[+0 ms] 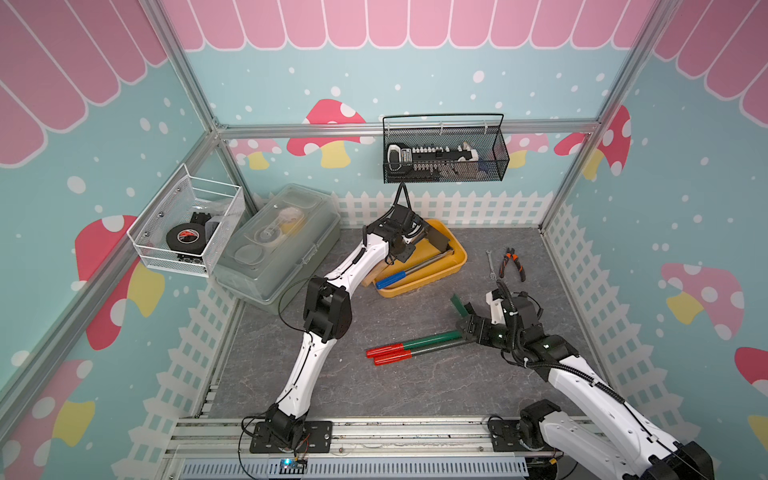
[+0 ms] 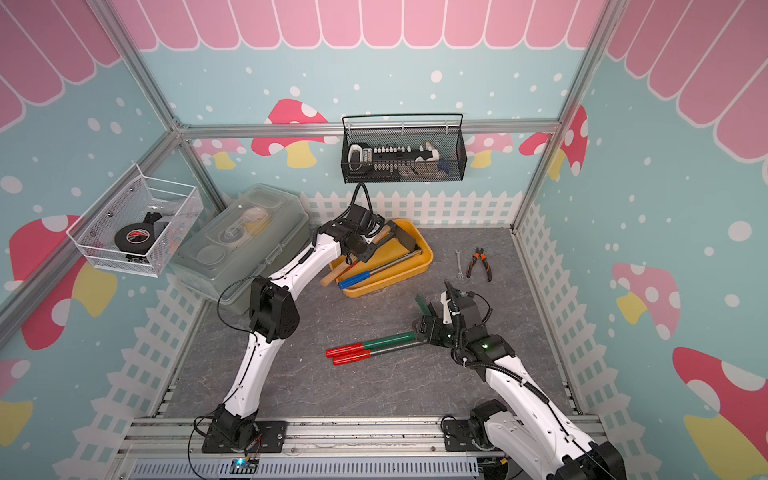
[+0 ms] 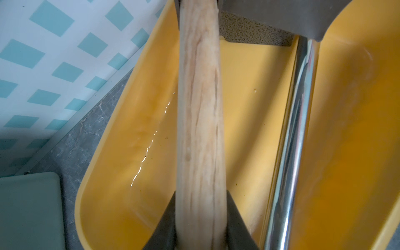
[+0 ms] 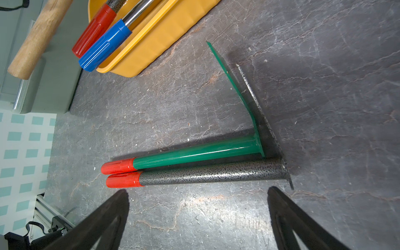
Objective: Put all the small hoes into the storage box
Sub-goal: Place the hoe in the storage box.
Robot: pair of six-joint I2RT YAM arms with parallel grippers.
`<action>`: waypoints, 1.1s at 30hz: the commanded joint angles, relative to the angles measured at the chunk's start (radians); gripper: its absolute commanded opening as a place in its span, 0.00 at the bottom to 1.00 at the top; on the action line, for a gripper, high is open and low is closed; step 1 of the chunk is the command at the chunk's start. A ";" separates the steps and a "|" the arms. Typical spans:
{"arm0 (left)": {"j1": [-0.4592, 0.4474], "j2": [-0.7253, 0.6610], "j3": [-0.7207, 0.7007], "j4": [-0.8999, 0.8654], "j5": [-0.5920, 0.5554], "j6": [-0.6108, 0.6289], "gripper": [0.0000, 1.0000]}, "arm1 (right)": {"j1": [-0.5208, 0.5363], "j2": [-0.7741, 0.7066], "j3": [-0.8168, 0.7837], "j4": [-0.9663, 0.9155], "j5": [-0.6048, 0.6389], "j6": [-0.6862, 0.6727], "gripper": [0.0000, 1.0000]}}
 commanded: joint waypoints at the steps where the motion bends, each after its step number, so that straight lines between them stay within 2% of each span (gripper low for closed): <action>1: 0.004 0.018 0.051 0.064 -0.030 0.006 0.00 | 0.002 -0.011 0.016 -0.018 -0.005 -0.009 0.99; 12: -0.006 0.058 0.070 0.100 -0.103 0.024 0.00 | 0.002 -0.020 0.009 -0.020 -0.008 -0.006 0.99; 33: -0.018 0.126 0.119 0.128 -0.091 0.054 0.00 | 0.002 -0.021 -0.014 -0.023 -0.009 -0.005 0.99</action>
